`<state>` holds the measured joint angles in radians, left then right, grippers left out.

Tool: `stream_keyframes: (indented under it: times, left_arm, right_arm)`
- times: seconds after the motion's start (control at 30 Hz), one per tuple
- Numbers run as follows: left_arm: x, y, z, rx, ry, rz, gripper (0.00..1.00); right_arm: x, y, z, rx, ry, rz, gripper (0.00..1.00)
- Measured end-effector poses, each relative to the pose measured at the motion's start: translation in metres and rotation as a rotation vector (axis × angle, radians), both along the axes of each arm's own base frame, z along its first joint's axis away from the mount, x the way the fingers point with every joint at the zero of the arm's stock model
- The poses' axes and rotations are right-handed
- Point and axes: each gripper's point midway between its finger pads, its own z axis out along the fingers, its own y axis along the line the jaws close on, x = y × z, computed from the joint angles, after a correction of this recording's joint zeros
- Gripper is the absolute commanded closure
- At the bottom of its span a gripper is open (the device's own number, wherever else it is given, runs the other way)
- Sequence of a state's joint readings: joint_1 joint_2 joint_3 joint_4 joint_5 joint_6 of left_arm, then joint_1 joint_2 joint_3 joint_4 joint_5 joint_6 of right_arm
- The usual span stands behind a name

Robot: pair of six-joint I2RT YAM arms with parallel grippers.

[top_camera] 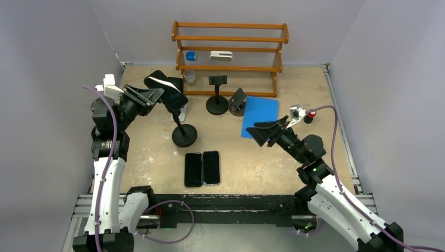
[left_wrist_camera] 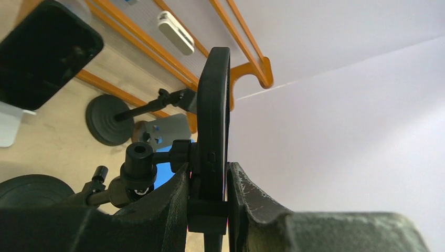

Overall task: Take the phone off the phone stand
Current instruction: Place the phone stand with the phone at the center of the board.

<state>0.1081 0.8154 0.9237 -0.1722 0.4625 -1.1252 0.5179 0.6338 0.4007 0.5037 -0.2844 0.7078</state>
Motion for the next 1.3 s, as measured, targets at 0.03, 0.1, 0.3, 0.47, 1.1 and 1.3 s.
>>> stream_keyframes:
  times: [0.03,0.1,0.3,0.47,1.1,1.3]
  left_arm:
    - [0.002,-0.002,0.001,-0.006,-0.004,-0.014,1.00]
    - [0.005,-0.008,0.004,-0.015,-0.015,-0.045,1.00]
    - [0.013,-0.042,0.004,-0.014,-0.029,-0.171,1.00]
    - [0.019,-0.072,-0.003,-0.015,-0.025,-0.275,1.00]
    - [0.030,-0.172,-0.017,0.031,-0.053,-0.514,1.00]
    - [0.028,-0.196,-0.032,0.045,-0.022,-0.566,1.00]
  right_arm:
    - [0.001,0.000,0.002,0.003,-0.002,-0.005,0.34]
    - [0.001,-0.001,0.006,0.007,-0.010,-0.008,0.34]
    - [0.005,-0.004,0.022,0.026,-0.036,-0.037,0.34]
    - [0.008,-0.009,0.022,0.018,-0.030,-0.069,0.34]
    - [0.001,-0.045,0.058,-0.006,-0.123,-0.231,0.33]
    - [-0.005,-0.056,0.064,-0.020,-0.141,-0.270,0.33]
